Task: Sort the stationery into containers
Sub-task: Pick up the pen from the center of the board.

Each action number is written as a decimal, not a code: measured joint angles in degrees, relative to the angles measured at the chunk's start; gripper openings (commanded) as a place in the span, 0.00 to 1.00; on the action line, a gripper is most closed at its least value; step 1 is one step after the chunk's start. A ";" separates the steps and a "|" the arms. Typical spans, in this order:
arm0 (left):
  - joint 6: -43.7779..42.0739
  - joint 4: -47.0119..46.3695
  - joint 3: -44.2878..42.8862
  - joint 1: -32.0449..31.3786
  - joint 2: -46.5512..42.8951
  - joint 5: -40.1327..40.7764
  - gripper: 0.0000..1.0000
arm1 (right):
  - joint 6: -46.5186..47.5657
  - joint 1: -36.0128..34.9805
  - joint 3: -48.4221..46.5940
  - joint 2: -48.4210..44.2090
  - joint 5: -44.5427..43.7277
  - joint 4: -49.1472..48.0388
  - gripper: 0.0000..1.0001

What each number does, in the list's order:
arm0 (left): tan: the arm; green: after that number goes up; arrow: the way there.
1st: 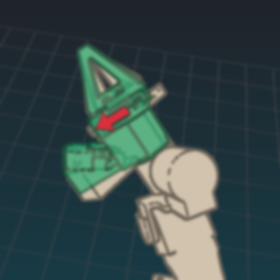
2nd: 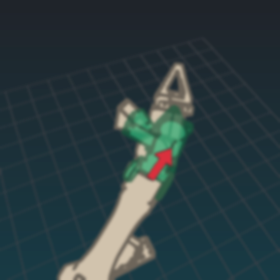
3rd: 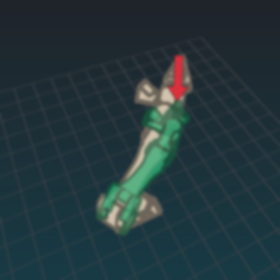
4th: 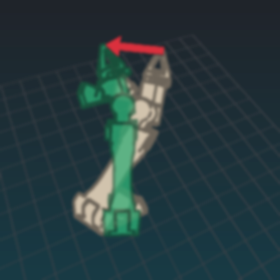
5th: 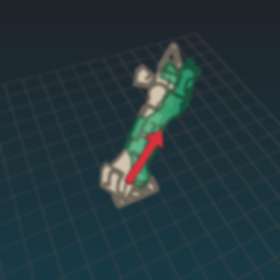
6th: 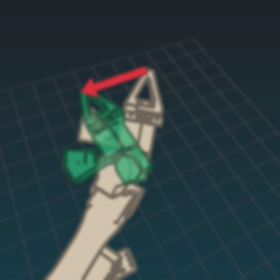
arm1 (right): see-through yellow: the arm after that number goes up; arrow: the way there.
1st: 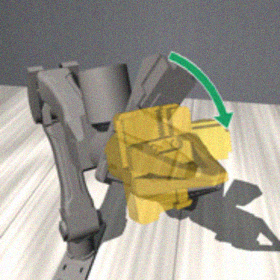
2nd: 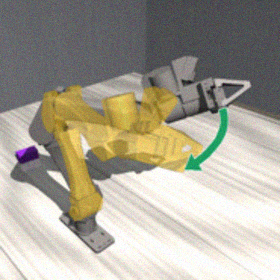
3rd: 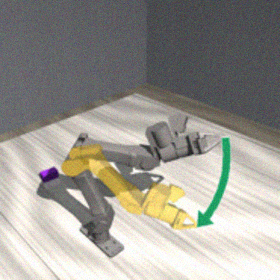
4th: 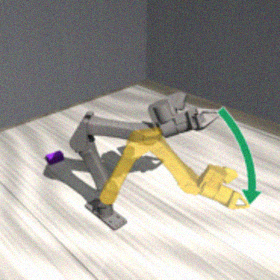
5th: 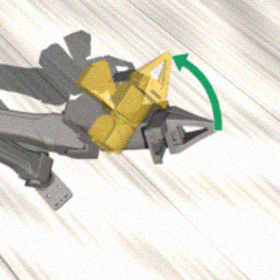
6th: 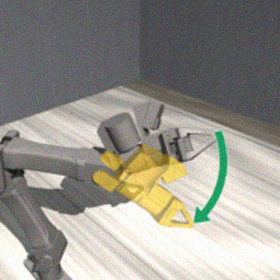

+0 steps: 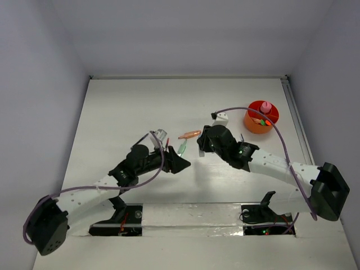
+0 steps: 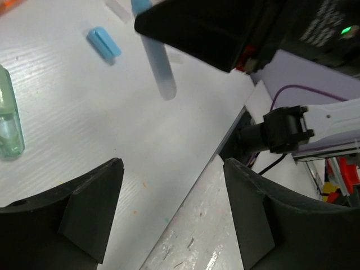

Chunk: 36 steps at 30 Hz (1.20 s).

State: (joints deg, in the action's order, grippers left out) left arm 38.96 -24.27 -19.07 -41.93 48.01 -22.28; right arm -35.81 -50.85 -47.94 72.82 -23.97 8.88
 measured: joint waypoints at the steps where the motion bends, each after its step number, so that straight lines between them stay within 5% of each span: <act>1: -0.04 -0.81 0.00 -1.51 2.05 1.40 0.68 | 0.00 -0.13 0.00 -0.13 0.00 -0.70 0.14; 14: -1.27 -13.11 -4.79 -7.13 20.65 12.17 0.53 | -0.63 -2.51 0.17 -0.39 1.68 -6.08 0.15; 28: -2.03 -17.66 -7.30 -9.09 26.12 16.22 0.17 | -1.31 -3.19 2.05 -0.46 1.92 -7.93 0.16; 31: -1.75 -18.18 -7.32 -9.09 27.12 16.90 0.00 | -1.29 -3.19 2.14 -0.48 1.95 -7.89 0.16; 36: -1.68 -18.12 -7.34 -9.44 27.32 16.94 0.00 | -1.68 -3.19 3.08 -1.22 1.95 -8.04 0.21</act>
State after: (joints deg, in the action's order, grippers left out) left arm 37.28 -42.39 -26.41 -51.37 75.33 -5.34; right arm -37.50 -54.04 -44.86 71.59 -22.02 0.84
